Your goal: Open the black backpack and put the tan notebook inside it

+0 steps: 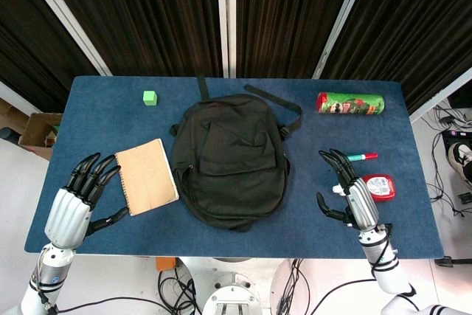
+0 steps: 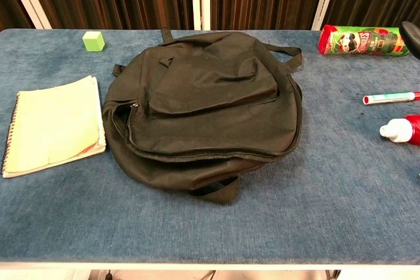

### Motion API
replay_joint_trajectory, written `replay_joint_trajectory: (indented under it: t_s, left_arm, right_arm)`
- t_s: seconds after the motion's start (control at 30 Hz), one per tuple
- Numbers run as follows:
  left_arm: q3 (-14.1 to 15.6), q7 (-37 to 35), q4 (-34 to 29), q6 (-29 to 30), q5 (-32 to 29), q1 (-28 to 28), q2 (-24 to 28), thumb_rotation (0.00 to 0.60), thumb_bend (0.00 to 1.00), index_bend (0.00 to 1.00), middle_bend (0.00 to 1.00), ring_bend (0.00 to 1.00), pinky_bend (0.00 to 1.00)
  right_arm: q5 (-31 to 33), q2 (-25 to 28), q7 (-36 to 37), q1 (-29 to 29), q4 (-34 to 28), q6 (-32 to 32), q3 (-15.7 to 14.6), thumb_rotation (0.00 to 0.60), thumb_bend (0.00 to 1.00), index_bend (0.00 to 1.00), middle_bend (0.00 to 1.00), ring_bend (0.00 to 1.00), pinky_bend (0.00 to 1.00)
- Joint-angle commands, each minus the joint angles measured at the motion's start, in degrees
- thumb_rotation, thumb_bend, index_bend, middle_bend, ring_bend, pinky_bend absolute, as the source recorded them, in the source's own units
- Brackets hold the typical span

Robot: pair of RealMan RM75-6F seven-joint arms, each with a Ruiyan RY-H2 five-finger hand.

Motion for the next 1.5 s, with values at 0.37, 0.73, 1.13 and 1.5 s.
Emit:
replay_joint_trajectory:
  t_s: [0.37, 0.73, 1.13, 1.5]
  left_arm:
    - [2.90, 1.73, -2.01, -5.42, -4.22, 0.94, 2.86, 0.600, 0.05, 0.14, 0.09, 0.04, 0.14]
    - [4.91, 1.30, -2.79, -7.39, -8.63, 3.44, 4.38, 0.600, 0.05, 0.14, 0.09, 0.04, 0.14]
    - [4.54, -0.47, -1.00, -7.65, -9.73, 3.84, 4.10, 0.600, 0.05, 0.14, 0.09, 0.04, 0.14]
    - [4.47, -0.59, -0.70, -7.60, -9.60, 4.08, 4.32, 0.600, 0.05, 0.14, 0.09, 0.04, 0.14]
  right_arm:
    - [0.60, 10.36, -12.80, 7.97, -9.84, -22.23, -4.27, 0.600, 0.28, 0.08, 0.19, 0.00, 0.00]
    - [10.83, 6.67, -29.73, 16.35, -14.50, -41.54, -1.35, 0.600, 0.23, 0.08, 0.20, 0.00, 0.00]
    - [17.79, 1.74, -35.33, 20.37, -11.90, -46.30, 1.75, 0.600, 0.32, 0.14, 0.23, 0.01, 0.00]
    - [20.41, 2.84, -36.17, 20.97, -12.52, -45.65, 2.39, 0.600, 0.37, 0.18, 0.25, 0.02, 0.01]
